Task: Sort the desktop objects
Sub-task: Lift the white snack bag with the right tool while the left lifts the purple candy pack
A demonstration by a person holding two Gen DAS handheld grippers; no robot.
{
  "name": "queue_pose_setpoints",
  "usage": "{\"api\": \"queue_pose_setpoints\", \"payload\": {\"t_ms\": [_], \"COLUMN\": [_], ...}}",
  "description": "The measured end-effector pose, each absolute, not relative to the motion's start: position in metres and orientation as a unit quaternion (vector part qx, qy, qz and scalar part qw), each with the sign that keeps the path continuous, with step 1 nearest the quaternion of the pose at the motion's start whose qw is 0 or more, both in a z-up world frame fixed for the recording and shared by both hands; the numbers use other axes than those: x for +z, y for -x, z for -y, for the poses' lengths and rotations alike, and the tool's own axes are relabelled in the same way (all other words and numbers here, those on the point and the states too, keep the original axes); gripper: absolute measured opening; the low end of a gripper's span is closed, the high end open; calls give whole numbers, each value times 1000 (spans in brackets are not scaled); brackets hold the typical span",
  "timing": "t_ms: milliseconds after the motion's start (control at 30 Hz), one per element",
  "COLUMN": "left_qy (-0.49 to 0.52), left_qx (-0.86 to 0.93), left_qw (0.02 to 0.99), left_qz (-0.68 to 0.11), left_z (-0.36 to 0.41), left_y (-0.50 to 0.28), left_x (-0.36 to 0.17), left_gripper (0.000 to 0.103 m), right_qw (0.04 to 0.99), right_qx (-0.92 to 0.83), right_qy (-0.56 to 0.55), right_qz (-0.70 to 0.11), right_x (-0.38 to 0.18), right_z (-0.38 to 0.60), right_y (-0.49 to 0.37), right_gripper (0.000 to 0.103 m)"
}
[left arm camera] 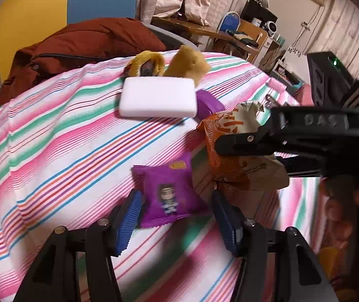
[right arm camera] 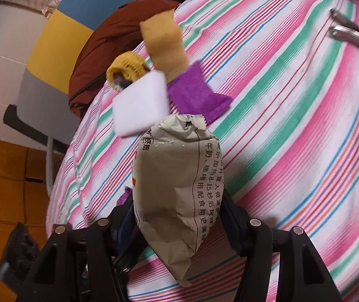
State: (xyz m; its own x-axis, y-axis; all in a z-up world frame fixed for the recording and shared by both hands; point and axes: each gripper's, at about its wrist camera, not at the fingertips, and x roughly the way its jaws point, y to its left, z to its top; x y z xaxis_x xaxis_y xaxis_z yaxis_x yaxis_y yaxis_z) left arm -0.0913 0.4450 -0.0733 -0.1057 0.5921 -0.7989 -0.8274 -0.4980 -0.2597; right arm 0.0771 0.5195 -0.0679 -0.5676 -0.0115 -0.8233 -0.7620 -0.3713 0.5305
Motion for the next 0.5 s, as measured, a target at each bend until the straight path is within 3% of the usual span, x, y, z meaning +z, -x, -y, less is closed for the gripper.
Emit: {"api": "queue_pose_setpoints", "payload": {"t_ms": [267, 367, 500], "left_qy": [497, 478, 471], "left_qx": [731, 740, 747], "left_qw": [451, 452, 453], "left_qz": [-120, -143, -123], "left_z": [-462, -459, -441], "left_y": [93, 86, 79], "left_x": [-86, -85, -86], "left_gripper": [57, 48, 46], "right_qw": [272, 272, 272], "right_qx": [730, 730, 732], "right_qy": [388, 387, 389], "right_qz": [-492, -493, -489], "right_x": [-67, -67, -68], "right_z": [-526, -526, -523], "right_y": [-79, -78, -78], "right_gripper": [62, 62, 62]}}
